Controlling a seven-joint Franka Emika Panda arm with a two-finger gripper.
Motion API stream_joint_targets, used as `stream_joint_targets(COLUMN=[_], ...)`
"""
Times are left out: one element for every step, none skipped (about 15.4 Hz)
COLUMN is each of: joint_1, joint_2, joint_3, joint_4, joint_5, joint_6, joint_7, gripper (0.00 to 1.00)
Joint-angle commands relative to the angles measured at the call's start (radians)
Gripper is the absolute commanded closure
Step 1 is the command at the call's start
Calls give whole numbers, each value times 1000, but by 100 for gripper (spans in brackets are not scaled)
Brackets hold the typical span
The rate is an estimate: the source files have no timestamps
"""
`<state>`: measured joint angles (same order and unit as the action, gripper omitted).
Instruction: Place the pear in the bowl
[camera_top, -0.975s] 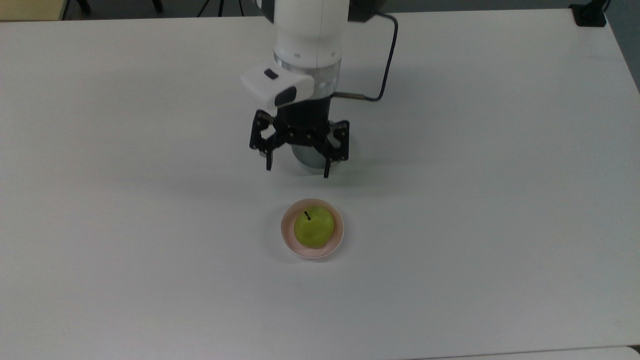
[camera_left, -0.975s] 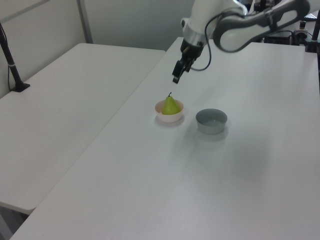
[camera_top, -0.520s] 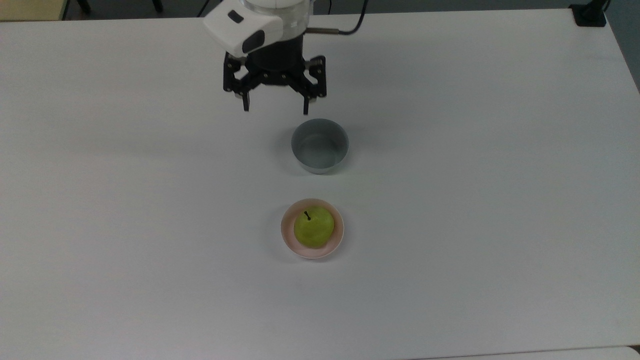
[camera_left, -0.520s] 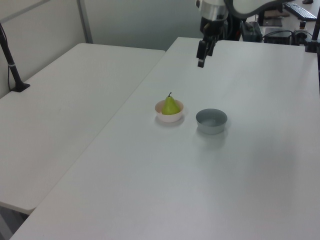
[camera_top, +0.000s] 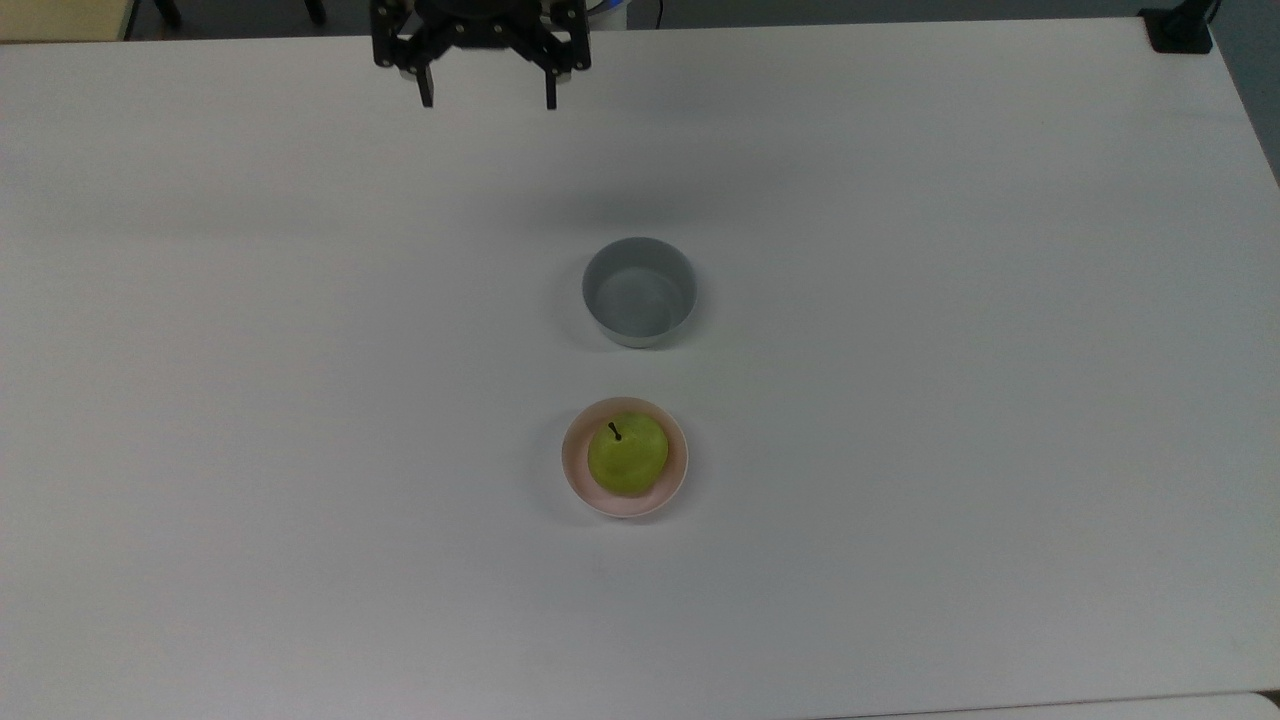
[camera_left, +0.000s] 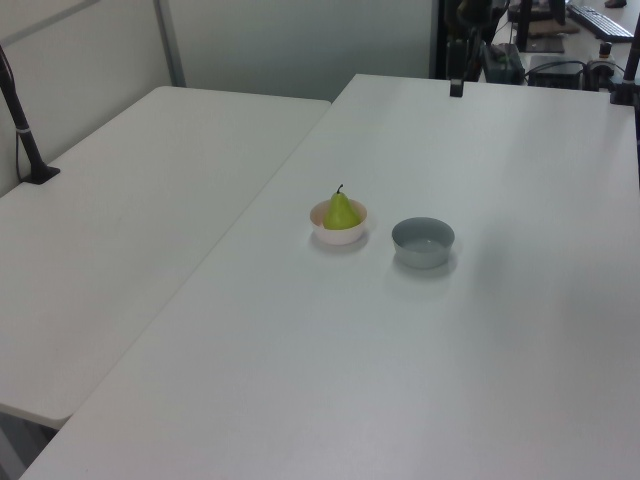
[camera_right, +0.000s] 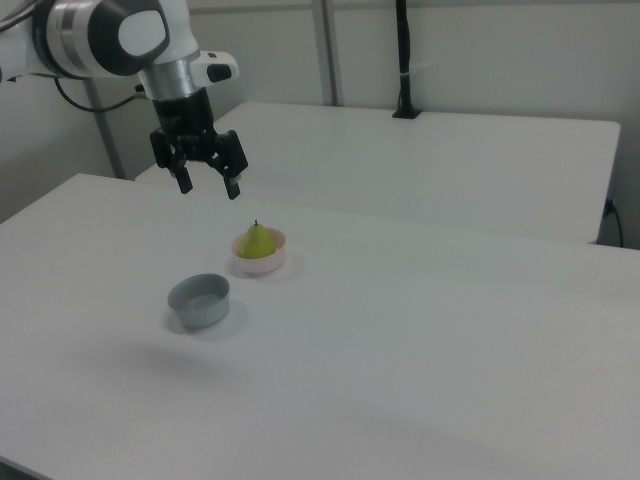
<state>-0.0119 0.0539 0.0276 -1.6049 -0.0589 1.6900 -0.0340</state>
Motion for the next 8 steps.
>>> stream_joint_targets(joint_1=[20,23,26,24,23,21,21,18], joint_2=[-43,-45,-43,-45,-43,-43,-42,-42], joint_3=[-38,-40,-40,-40,-40,-38,-38,-38], joint_4=[-16,-16,-15,-15,-15,-1,3,3], joint_5=[22,24,24,24,24,24,24,24], joint_6=[-42,-58,-61,-61,-59,-61,-64,-64], joint_7=[-21,-21,-21,-18,-12,-7,-6,-6], gripper=[0,0,0,0,0,0,0,0])
